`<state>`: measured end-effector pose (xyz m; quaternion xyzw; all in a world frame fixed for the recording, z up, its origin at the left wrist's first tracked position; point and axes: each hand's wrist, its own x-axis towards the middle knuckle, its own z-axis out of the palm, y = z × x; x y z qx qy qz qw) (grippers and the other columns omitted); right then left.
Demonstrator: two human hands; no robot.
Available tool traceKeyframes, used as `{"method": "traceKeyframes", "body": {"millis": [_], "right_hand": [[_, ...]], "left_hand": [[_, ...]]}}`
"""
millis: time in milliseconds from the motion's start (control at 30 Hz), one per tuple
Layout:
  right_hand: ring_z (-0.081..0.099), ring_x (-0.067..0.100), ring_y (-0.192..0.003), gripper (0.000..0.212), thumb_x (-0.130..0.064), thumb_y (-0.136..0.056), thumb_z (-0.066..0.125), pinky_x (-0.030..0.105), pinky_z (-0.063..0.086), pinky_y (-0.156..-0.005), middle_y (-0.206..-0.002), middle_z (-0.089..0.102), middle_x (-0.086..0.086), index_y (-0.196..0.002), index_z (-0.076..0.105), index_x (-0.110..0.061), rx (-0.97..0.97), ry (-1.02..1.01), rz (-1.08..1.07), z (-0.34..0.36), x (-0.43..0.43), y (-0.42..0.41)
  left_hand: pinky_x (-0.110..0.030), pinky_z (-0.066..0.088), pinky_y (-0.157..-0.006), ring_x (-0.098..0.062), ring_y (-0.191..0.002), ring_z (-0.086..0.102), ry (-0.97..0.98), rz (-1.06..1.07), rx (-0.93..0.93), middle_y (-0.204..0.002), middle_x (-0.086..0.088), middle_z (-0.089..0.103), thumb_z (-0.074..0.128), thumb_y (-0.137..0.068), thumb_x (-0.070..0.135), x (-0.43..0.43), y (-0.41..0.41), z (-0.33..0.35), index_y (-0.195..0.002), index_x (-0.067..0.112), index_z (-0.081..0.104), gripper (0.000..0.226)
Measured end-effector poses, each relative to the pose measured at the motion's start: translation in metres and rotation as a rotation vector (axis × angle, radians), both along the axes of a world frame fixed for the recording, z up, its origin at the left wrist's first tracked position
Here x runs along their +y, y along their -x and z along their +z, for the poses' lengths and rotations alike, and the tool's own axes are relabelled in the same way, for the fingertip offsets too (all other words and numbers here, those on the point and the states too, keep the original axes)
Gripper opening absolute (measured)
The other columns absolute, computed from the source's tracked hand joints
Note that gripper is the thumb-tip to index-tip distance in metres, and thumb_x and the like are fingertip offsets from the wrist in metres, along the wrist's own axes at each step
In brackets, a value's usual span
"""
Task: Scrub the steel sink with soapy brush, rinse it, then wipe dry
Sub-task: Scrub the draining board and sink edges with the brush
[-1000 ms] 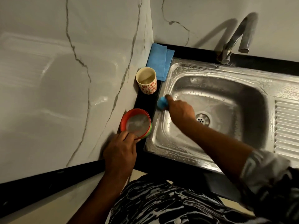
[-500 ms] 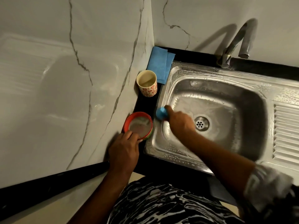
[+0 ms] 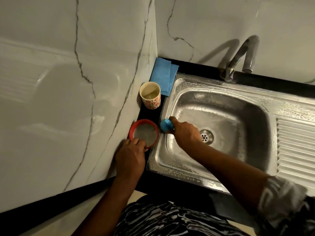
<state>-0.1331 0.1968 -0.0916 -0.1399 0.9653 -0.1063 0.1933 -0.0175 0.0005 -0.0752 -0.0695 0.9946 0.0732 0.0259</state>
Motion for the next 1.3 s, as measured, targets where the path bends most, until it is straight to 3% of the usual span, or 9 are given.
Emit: {"method": "traceKeyframes", "body": {"millis": [133,333,433,600,767,900,1000,1067,1300], "right_hand": [[0.055,0.022,-0.07,0.039,-0.026,-0.107,0.046,0.033,0.041,-0.058,-0.093,0.064,0.008,-0.145,0.039,-0.026,0.107,0.031,-0.147,0.003,-0.004,0.061],[0.068,0.033,-0.096,0.03,-0.028,-0.104,0.052,0.038,0.047,-0.068,-0.106,0.069,0.013,-0.132,0.049,-0.019,0.115,0.038,-0.322,0.007,-0.01,0.148],[0.066,0.025,-0.085,0.035,-0.044,-0.107,0.042,0.028,0.043,-0.058,-0.096,0.064,0.006,-0.129,0.05,-0.018,0.077,0.134,-0.375,0.0,-0.009,0.125],[0.062,0.026,-0.08,0.04,-0.03,-0.106,0.047,0.036,0.047,-0.065,-0.105,0.069,0.011,-0.145,0.04,-0.026,0.009,0.079,-0.118,0.001,0.003,0.047],[0.068,0.034,-0.084,0.027,-0.033,-0.107,0.043,0.042,0.057,-0.068,-0.099,0.068,0.015,-0.132,0.048,-0.024,0.111,0.065,-0.231,0.004,-0.006,0.107],[0.068,0.037,-0.099,0.028,-0.03,-0.105,0.048,0.048,0.057,-0.079,-0.109,0.069,0.016,-0.131,0.048,-0.019,0.147,0.026,-0.312,0.015,-0.009,0.184],[0.068,0.034,-0.097,0.028,-0.038,-0.106,0.043,0.048,0.058,-0.083,-0.106,0.069,0.014,-0.125,0.056,-0.02,0.132,0.053,-0.342,0.018,-0.011,0.184],[0.065,0.029,-0.087,0.036,-0.047,-0.106,0.038,0.044,0.056,-0.079,-0.098,0.068,0.009,-0.119,0.061,-0.022,0.139,0.098,-0.353,0.019,-0.01,0.15],[0.069,0.033,-0.091,0.033,-0.029,-0.106,0.044,0.039,0.055,-0.072,-0.106,0.069,0.014,-0.139,0.046,-0.023,0.087,0.034,-0.094,0.007,0.002,0.091]], "left_hand": [[-0.029,0.044,-0.058,-0.024,-0.082,0.063,-0.005,0.013,-0.011,-0.093,0.0,0.072,0.093,-0.076,0.014,-0.002,0.0,-0.004,-0.091,0.019,0.076,0.023],[-0.032,0.049,-0.057,-0.026,-0.078,0.065,-0.012,-0.005,0.019,-0.088,-0.002,0.073,0.103,-0.06,0.027,0.003,-0.001,0.002,-0.088,0.019,0.076,0.04],[-0.035,0.053,-0.06,-0.028,-0.085,0.065,-0.003,0.005,0.017,-0.099,-0.002,0.073,0.101,-0.064,0.034,0.004,0.0,0.003,-0.097,0.02,0.077,0.042],[-0.04,0.057,-0.07,-0.033,-0.098,0.065,-0.02,-0.023,0.079,-0.116,-0.005,0.073,0.095,-0.074,0.036,0.005,0.006,-0.002,-0.11,0.018,0.077,0.044],[-0.042,0.059,-0.073,-0.033,-0.1,0.067,-0.067,-0.039,0.147,-0.118,-0.008,0.073,0.06,-0.093,0.054,0.006,0.007,-0.003,-0.114,0.015,0.076,0.047],[-0.037,0.056,-0.066,-0.03,-0.102,0.067,-0.084,-0.04,0.152,-0.121,-0.003,0.072,0.086,-0.079,0.047,0.008,0.001,0.003,-0.113,0.017,0.076,0.047],[-0.034,0.054,-0.065,-0.027,-0.099,0.066,-0.097,-0.022,0.16,-0.123,-0.001,0.071,0.091,-0.075,0.047,0.008,-0.004,0.008,-0.112,0.018,0.076,0.049],[-0.032,0.052,-0.068,-0.026,-0.097,0.064,-0.121,-0.02,0.195,-0.122,0.0,0.071,0.09,-0.077,0.047,0.006,-0.006,0.007,-0.111,0.018,0.076,0.047],[-0.034,0.052,-0.075,-0.025,-0.102,0.063,-0.154,-0.037,0.191,-0.122,-0.002,0.07,0.06,-0.091,0.062,0.004,-0.008,0.0,-0.112,0.017,0.076,0.053]]}}
